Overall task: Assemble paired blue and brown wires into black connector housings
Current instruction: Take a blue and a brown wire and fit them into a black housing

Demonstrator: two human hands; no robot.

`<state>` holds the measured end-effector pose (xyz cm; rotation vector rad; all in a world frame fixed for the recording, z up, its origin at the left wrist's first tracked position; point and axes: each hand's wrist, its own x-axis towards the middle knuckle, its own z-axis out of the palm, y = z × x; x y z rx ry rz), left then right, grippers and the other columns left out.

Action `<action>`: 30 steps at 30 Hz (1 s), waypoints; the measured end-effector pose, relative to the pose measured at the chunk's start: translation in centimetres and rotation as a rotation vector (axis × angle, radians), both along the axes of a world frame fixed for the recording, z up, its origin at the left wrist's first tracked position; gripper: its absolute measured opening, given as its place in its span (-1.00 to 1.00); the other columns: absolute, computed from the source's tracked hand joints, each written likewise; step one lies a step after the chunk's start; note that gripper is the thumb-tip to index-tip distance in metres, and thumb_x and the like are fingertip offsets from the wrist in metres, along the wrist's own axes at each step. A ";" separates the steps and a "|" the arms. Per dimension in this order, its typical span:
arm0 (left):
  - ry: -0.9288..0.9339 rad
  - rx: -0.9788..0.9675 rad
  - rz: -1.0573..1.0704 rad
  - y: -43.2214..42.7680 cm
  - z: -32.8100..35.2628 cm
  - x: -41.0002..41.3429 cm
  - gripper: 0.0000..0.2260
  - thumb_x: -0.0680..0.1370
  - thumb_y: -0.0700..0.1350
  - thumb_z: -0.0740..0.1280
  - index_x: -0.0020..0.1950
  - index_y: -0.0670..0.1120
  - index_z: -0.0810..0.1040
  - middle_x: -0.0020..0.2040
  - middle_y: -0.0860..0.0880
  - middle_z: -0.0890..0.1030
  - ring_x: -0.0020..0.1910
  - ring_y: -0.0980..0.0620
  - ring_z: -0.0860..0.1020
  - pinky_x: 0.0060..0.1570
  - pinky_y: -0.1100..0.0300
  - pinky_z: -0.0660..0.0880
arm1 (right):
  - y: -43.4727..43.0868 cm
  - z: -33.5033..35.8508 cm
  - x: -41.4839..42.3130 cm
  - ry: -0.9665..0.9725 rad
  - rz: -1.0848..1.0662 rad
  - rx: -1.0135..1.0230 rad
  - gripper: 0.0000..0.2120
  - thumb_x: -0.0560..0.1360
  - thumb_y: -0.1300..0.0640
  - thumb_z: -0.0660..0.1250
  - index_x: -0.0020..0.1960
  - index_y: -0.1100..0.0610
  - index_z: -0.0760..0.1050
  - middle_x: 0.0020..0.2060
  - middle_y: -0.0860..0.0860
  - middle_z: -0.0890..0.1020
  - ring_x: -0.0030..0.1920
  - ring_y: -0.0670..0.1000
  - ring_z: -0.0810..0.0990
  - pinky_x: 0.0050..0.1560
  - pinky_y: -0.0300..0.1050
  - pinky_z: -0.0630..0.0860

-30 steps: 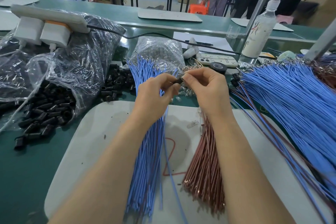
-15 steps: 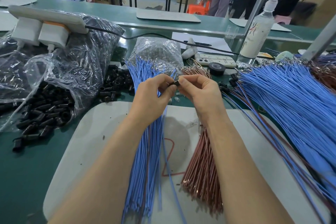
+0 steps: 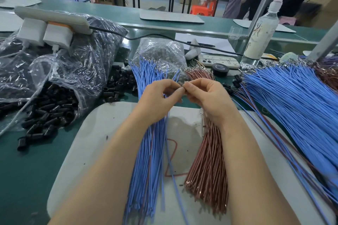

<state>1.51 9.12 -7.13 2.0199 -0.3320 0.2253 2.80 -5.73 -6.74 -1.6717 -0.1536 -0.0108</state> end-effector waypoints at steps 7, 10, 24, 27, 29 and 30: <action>0.154 -0.216 -0.142 0.1 0.6 -0.4 -0.87 0.56 -0.11 0.31 -0.15 -0.10 0.59 -0.35 0.09 0.60 -0.29 0.20 0.55 -0.13 0.39 0.48 | -0.9 0.3 -0.1 0.013 0.098 0.137 -0.79 0.30 -0.02 0.40 -0.23 0.13 0.57 -0.38 -0.02 0.60 -0.32 -0.08 0.45 -0.24 -0.25 0.40; 0.205 -0.255 -0.136 0.0 0.7 -0.4 -0.86 0.56 -0.10 0.31 -0.16 -0.10 0.59 -0.37 0.09 0.57 -0.31 0.22 0.54 -0.13 0.37 0.48 | -0.6 0.1 0.1 0.020 0.089 0.167 -0.81 0.32 0.00 0.39 -0.26 0.14 0.55 -0.42 -0.03 0.57 -0.38 -0.11 0.43 -0.27 -0.28 0.38; 0.233 -0.311 -0.035 -0.2 0.8 -0.2 -0.80 0.54 -0.10 0.33 -0.28 -0.08 0.58 -0.47 0.10 0.52 -0.40 0.14 0.44 -0.29 0.32 0.39 | 0.8 -0.4 0.3 -0.227 -0.103 -0.067 -0.76 0.56 0.07 0.30 -0.25 0.13 0.50 -0.51 -0.12 0.43 -0.46 -0.14 0.31 -0.35 -0.30 0.30; 0.168 -0.224 0.062 -0.4 0.5 -0.1 -0.83 0.53 -0.12 0.34 -0.27 -0.09 0.58 -0.46 0.09 0.55 -0.49 0.30 0.45 -0.37 0.47 0.38 | 1.4 -0.7 0.3 -0.338 -0.198 -0.281 -0.79 0.56 0.03 0.31 -0.22 0.09 0.51 -0.50 -0.16 0.45 -0.47 -0.20 0.37 -0.36 -0.33 0.27; 0.152 -0.161 0.072 -0.2 0.4 -0.2 -0.82 0.53 -0.10 0.35 -0.27 -0.08 0.58 -0.45 0.09 0.56 -0.51 0.30 0.44 -0.42 0.49 0.34 | 1.0 -0.7 0.5 -0.328 -0.234 -0.255 -0.76 0.56 -0.03 0.28 -0.17 0.11 0.51 -0.45 -0.15 0.44 -0.45 -0.20 0.37 -0.34 -0.32 0.28; 0.162 -0.170 0.045 0.0 0.4 -0.3 -0.83 0.53 -0.08 0.35 -0.25 -0.07 0.58 -0.44 0.10 0.57 -0.48 0.29 0.46 -0.38 0.48 0.37 | 0.4 -0.6 0.6 -0.286 -0.250 -0.177 -0.73 0.56 -0.06 0.26 -0.15 0.13 0.50 -0.44 -0.14 0.43 -0.45 -0.19 0.35 -0.34 -0.28 0.29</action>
